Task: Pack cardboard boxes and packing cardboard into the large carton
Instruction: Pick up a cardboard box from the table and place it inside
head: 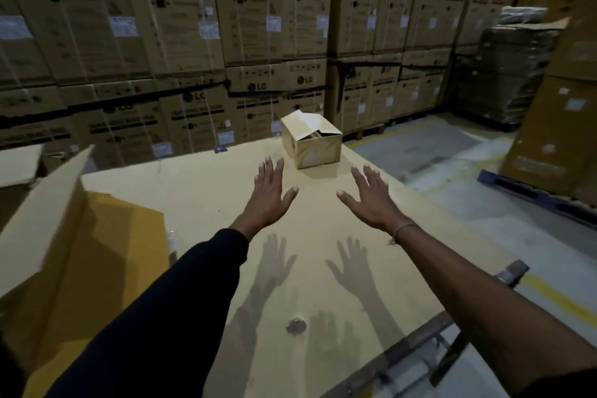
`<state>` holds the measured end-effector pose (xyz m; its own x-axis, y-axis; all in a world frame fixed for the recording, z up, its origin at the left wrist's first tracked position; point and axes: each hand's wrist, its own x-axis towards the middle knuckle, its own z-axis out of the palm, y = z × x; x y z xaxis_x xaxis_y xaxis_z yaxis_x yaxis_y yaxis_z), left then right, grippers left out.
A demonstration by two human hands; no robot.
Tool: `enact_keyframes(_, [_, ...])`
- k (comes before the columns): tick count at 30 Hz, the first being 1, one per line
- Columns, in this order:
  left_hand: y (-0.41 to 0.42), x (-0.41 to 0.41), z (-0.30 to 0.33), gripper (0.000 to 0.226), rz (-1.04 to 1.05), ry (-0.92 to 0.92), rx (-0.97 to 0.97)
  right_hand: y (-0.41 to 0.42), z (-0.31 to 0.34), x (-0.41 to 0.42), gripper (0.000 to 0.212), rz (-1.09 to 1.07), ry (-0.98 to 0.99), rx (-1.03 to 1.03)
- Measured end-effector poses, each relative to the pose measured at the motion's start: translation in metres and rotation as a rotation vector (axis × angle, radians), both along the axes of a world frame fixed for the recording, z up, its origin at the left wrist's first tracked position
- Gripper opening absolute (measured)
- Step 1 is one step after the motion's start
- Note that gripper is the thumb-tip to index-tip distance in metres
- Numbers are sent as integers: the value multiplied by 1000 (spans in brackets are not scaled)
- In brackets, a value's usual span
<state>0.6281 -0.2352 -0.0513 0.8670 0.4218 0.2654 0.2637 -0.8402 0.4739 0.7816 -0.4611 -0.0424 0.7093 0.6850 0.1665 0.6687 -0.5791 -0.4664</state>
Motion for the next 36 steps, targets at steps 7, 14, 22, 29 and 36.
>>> enact_keyframes(7, [36, 74, -25, 80, -17, 33, -93, 37, -8, 82, 84, -16, 72, -20])
enact_keyframes(14, [62, 121, -46, 79, 22, 81, -166, 80, -28, 147, 85, 4, 147, -27])
enact_keyframes(22, [89, 205, -45, 80, 108, 80, -149, 136, -32, 249, 83, 69, 173, 1])
enact_keyframes(29, [116, 320, -62, 79, 205, 94, -192, 194, -49, 374, 82, 165, 209, -2])
enact_keyframes(36, [151, 420, -80, 77, 282, 46, -318, 255, -74, 468, 84, 202, 238, 9])
